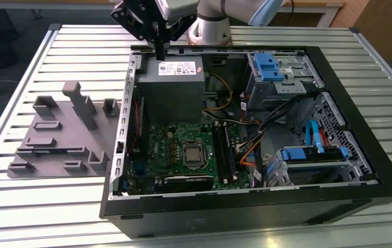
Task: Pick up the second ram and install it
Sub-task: 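Reach for the second ram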
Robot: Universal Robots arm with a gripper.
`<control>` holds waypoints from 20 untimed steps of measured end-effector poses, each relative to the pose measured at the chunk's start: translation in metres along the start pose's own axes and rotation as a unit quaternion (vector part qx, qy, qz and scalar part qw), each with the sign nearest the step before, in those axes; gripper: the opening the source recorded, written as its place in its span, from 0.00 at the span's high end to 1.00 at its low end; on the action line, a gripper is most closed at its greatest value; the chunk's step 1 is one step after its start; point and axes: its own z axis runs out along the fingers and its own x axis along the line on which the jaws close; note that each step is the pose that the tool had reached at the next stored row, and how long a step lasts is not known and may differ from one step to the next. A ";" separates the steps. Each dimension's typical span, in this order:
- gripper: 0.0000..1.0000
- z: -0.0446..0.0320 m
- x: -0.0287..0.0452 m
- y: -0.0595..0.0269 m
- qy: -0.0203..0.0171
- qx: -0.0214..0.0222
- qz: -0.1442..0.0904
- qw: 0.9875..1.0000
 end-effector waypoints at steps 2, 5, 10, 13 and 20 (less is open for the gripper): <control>0.89 0.0001 0.0004 0.0000 0.000 0.000 0.000 1.000; 0.89 0.0003 0.0009 -0.0001 0.000 0.000 0.000 1.000; 0.89 0.0005 0.0018 -0.0002 0.000 0.000 0.000 1.000; 0.89 0.0006 0.0023 -0.0002 0.000 0.000 0.000 1.000; 0.89 0.0013 0.0055 -0.0005 0.000 0.000 0.000 1.000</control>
